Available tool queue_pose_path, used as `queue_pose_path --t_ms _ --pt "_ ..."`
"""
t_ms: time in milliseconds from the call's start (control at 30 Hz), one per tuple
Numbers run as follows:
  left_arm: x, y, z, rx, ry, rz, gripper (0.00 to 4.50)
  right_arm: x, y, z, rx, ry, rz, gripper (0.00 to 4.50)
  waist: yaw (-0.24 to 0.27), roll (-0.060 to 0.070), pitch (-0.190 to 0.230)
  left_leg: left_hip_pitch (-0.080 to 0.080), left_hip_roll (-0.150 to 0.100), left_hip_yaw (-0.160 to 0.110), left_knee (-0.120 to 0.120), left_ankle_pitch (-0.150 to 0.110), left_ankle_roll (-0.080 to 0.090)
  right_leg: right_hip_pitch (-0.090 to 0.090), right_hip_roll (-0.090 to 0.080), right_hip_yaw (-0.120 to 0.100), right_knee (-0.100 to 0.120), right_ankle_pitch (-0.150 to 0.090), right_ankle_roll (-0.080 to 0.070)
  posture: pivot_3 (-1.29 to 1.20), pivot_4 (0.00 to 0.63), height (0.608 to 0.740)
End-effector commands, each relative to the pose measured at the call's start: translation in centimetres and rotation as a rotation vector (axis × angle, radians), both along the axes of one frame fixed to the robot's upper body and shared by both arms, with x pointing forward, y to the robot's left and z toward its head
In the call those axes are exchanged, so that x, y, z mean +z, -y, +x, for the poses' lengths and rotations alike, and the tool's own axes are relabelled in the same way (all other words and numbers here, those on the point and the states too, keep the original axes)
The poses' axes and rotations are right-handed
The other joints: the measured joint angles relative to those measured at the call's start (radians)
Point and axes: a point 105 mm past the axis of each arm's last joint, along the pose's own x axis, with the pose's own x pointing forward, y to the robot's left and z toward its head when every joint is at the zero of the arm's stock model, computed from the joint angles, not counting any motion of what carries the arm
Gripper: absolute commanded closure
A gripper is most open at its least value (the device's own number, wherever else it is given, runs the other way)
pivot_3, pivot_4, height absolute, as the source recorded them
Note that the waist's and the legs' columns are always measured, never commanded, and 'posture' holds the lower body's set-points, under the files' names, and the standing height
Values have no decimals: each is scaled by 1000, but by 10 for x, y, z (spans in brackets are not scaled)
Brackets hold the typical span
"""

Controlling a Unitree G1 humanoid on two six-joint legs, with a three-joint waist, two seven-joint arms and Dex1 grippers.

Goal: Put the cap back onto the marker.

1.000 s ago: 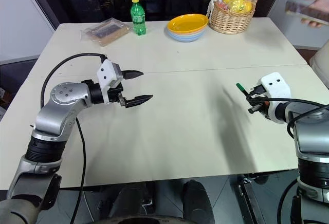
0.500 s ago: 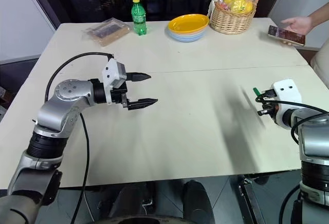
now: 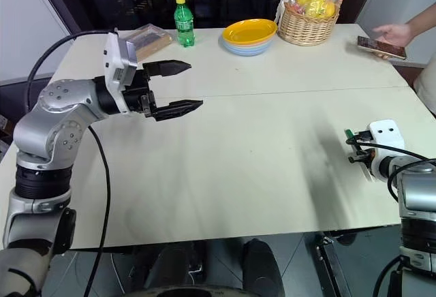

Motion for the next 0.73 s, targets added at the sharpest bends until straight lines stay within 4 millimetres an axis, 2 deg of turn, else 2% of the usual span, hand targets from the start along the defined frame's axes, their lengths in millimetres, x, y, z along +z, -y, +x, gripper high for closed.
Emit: queue_pose_path --t_ms 33,133,267,333,533,733 --pt "9 -3 -5 2 37 -13 0 15 4 3 3 43 -17 3551 0 0 0 0 0 0 0 0 0 0 0 0 0 0 0 0 150 740" --pt "6 -3 -3 8 30 -9 0 22 2 2 14 58 -11 2276 0 0 0 0 0 0 0 0 -1 0 0 0 0 0 0 0 150 740" --pt "5 -3 -2 6 24 -9 0 40 0 0 38 93 -18 89 0 0 0 0 0 0 0 0 -1 0 0 0 0 0 0 0 150 740" --pt "3 -3 -2 5 18 -8 0 50 -2 -1 52 106 -17 35 1 0 0 0 0 0 0 0 -1 0 0 0 0 0 0 0 150 740" --pt "-9 1 0 -15 -16 -1 0 96 -17 -13 164 118 -76 35 1 0 0 0 0 0 0 -1 1 0 0 0 0 0 0 0 150 740" --pt "-14 4 2 -42 -23 12 0 107 -29 -21 224 90 -82 35 2 0 0 0 0 0 0 -1 2 0 0 0 -1 0 -1 0 150 740"
